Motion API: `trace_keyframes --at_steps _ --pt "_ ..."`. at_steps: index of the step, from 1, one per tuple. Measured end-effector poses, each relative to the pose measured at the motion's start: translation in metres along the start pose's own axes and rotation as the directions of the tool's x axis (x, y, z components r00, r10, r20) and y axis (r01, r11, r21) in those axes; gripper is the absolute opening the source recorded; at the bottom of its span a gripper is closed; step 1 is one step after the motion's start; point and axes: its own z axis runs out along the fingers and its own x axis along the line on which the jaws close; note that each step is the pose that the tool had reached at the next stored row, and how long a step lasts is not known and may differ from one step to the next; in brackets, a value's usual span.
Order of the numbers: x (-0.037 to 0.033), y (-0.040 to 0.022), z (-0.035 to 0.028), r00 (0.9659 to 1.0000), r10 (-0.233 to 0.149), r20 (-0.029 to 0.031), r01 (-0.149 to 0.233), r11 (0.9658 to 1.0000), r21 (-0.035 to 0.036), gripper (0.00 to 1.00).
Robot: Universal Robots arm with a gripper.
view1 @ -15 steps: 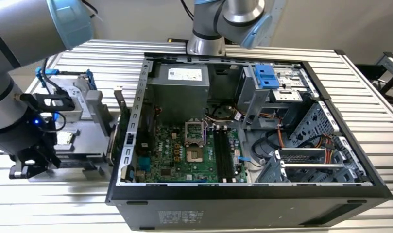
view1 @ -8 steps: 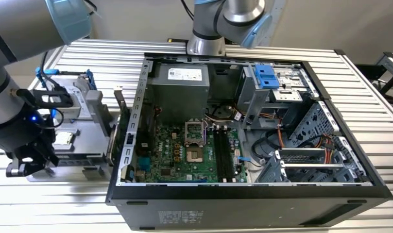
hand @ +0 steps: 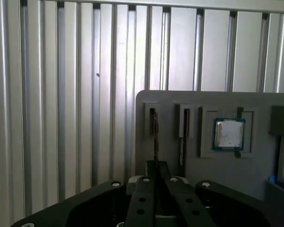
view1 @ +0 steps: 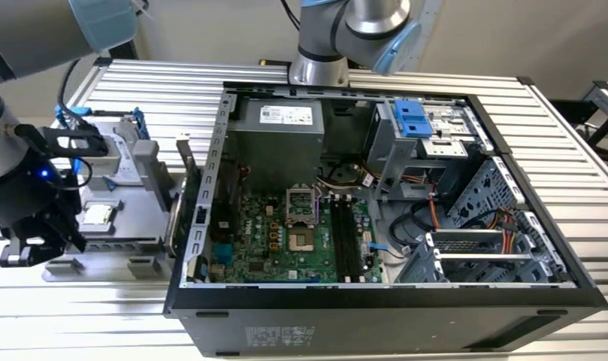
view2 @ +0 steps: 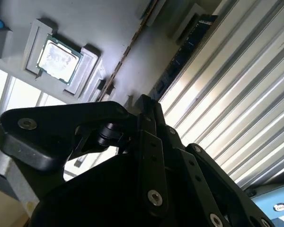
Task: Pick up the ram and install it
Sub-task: 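Pick up the ram and move it above insertion slot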
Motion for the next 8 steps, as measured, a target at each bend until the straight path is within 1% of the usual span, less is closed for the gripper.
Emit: trace_keyframes --at_steps 8 --pt "-0.0017 0.0005 -0.0364 1.0000 0.000 -0.0001 0.000 1.0000 -0.0001 0.00"
